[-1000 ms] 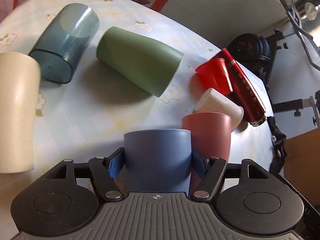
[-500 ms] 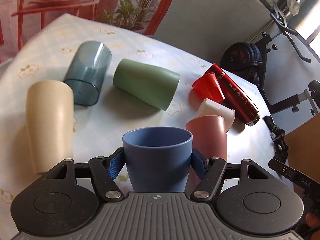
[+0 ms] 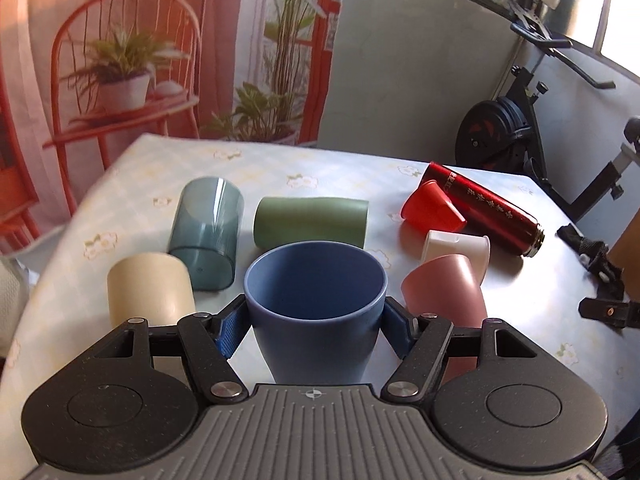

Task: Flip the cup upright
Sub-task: 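Carry the blue cup with the left gripper and lower it onto the table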

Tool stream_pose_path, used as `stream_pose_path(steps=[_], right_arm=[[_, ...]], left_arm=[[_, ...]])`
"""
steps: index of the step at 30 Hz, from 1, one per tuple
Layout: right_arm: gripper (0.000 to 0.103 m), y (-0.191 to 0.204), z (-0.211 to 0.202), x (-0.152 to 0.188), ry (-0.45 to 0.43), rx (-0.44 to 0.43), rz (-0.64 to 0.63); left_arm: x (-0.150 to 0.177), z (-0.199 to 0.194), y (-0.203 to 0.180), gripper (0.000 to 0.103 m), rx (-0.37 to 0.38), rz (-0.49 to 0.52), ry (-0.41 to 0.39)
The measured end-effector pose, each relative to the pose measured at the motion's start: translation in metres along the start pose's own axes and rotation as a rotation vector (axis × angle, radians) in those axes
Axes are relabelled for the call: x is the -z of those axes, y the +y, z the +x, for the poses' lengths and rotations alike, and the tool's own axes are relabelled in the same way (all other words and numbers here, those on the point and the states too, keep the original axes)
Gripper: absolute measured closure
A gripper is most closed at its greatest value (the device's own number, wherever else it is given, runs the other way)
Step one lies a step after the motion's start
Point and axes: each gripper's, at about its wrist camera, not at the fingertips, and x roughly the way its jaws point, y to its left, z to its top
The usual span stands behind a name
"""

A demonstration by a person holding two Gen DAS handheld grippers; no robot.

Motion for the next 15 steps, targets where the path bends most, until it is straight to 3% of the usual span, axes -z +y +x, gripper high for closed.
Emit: stream_pose_path(steps=[5,15], right_arm=[[0.034,-0.001,-0.001,-0.001,-0.005,0.005,0.0],[0.034,-0.008,-0.003,0.0,-0.004,0.003,0.005]], left_arm=[[0.008,0.002,-0.014,0.031,-0.012,0.056,-0.077],[0.018,0.011,-0.027,0.031,-0.052,0.099,-0.087]])
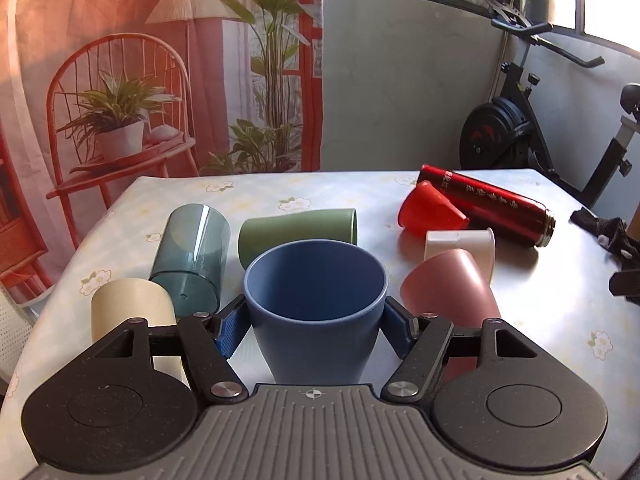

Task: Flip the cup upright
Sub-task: 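Carry the blue cup with the left gripper and lower it onto the table, then open the left gripper and withdraw it from the blue cup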

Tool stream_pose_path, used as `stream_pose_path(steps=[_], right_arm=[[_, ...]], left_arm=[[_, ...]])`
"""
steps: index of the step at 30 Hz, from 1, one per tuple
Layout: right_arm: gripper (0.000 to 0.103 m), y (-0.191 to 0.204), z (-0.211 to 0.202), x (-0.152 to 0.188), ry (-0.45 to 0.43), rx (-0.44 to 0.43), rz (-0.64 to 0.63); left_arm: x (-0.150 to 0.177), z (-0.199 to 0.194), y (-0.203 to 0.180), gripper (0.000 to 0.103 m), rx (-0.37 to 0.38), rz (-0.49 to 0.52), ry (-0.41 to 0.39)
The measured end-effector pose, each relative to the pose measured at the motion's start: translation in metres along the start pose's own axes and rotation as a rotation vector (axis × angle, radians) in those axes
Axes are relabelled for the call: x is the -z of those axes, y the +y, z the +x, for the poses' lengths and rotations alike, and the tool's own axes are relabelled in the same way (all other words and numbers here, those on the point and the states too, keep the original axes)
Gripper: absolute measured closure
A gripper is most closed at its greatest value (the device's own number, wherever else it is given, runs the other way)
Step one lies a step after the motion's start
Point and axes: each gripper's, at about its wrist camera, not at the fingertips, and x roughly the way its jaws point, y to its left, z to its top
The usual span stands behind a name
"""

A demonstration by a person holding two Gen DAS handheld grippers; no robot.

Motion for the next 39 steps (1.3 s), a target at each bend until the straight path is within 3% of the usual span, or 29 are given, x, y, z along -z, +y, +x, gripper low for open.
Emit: stream_pose_path(steps=[5,10,15,16,20,26,32,39], right_arm=[[0.03,0.002,-0.002,-0.001,0.006,-0.013,-0.003],[0.016,0.009,-0.013,-0.007,0.009,-0.032,-0.017],[0.006,0.023,-0.026,-0.013,0.027,-0.057,-0.06],[0.0,0.027,-0.03,-0.014,0.032,-0.069,-0.069],[0.0,0.045,-0.045,-0.016,0.031,-0.097,-0.108],[0.0,0.068,-0.069,-0.018,0.017,-0.113,-0.125],[0.0,0.09,-0.083,-0.017,0.011,-0.104,-0.167],[0.0,0.106,-0.095,-0.012,-0.005,-0.105,-0.207]], left_arm=[[-0.004,0.007,0.015,0.026,0.115,-0.117,0.128],[-0.009,-0.003,0.02,0.012,0.142,-0.113,0.158],[-0.011,-0.028,0.032,0.011,0.145,-0.118,0.185],[-0.012,-0.035,0.034,0.011,0.142,-0.117,0.184],[-0.017,-0.069,0.042,0.004,0.119,-0.095,0.132],[-0.031,-0.111,0.041,0.003,0.037,-0.065,0.096],[-0.036,-0.127,0.036,0.003,-0.006,-0.071,0.118],[-0.035,-0.143,0.032,0.003,-0.006,-0.063,0.072]])
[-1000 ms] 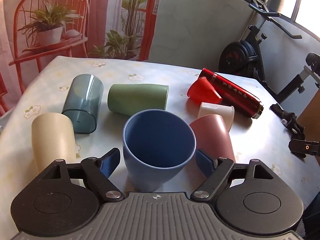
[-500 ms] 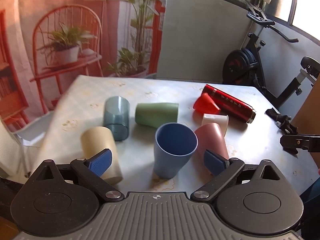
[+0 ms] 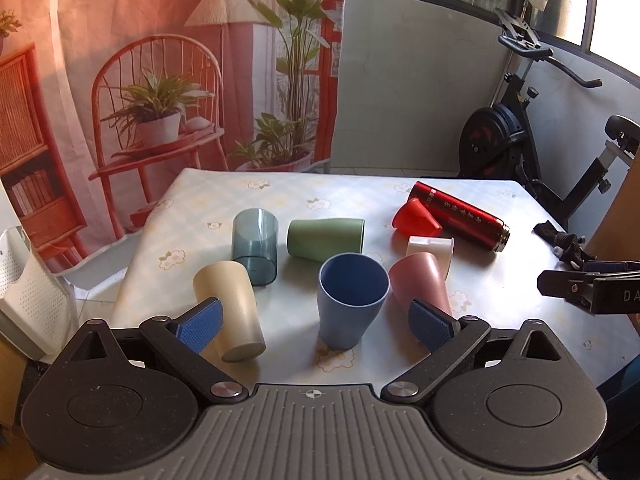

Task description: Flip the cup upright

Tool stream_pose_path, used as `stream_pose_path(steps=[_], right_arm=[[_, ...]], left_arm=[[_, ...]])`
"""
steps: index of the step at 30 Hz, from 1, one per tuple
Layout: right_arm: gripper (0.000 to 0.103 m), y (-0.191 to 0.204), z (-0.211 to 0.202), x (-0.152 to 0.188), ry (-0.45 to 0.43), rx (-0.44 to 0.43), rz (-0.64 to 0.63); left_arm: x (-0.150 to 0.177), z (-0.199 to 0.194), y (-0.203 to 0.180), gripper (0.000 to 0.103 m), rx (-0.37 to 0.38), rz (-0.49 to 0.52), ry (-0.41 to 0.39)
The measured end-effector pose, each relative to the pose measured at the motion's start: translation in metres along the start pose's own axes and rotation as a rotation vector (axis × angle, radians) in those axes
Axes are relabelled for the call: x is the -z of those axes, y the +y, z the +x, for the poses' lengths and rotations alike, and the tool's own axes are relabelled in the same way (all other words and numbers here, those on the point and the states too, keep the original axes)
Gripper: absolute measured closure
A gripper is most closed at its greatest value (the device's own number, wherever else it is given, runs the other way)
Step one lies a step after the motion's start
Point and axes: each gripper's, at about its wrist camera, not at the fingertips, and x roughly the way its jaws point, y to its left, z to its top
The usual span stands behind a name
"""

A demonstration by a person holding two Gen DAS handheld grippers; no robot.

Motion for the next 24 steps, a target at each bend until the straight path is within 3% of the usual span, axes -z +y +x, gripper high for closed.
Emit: stream_pose_path(steps=[5,24], right_arm=[[0.0,0.005,-0.005,-0.001,-0.016,0.011,-0.02],[0.0,0.008,-0.017,-0.004,-0.052,0.032,-0.035]], left_arm=[[0.002,-0.013,-0.008,0.003,0.005,0.023,-0.046],[0.001,-0.024,-0.012,0.003,0.014,0.042,-0.102]])
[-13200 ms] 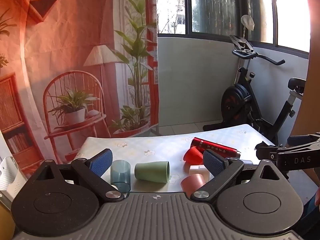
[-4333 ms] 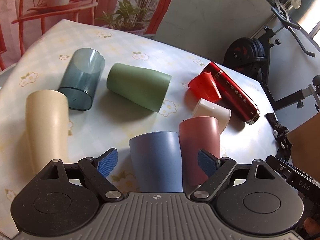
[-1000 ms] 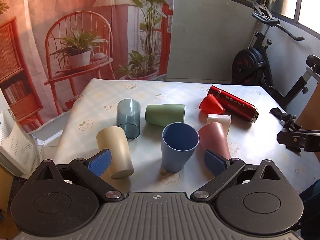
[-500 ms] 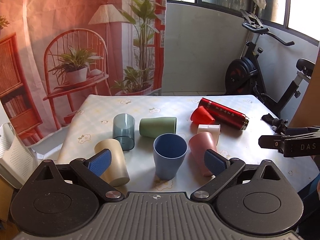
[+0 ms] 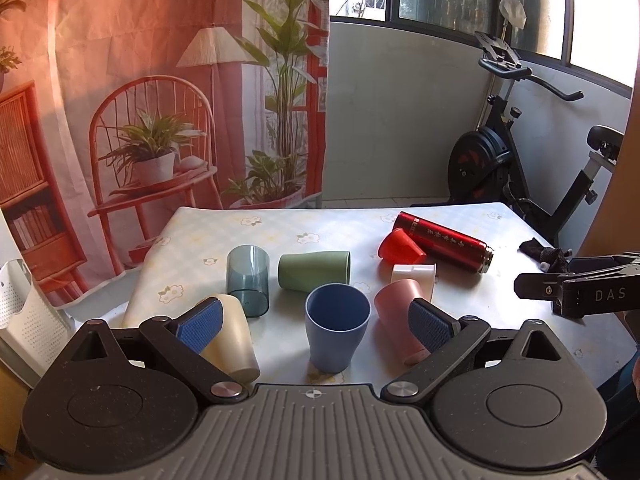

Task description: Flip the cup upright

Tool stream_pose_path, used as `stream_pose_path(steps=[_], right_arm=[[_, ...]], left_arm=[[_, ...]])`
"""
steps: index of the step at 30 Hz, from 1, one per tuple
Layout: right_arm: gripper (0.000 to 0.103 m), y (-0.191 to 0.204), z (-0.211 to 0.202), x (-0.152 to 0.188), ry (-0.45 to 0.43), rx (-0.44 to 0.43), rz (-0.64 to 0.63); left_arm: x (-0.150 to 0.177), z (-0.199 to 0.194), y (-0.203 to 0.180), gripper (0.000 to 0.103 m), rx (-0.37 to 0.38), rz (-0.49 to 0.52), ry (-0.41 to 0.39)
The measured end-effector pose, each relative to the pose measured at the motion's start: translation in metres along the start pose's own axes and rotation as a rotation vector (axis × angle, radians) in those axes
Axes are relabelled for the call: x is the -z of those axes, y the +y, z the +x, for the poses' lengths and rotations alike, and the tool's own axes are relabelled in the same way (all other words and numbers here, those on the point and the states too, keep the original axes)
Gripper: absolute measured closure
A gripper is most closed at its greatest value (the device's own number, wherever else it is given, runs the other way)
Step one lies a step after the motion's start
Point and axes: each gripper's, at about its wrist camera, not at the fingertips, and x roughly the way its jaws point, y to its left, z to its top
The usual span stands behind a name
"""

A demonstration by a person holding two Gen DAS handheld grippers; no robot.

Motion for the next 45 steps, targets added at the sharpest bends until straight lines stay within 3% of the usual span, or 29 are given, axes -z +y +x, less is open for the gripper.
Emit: stream_pose_path(steps=[45], right_arm=[[0.0,-0.0039,-0.0019,-0.0021,-0.004,0.004,0.001]], left_arm=[[-0.002,-0.0064,0.0012,0.003,0.021,0.012,-0.018]])
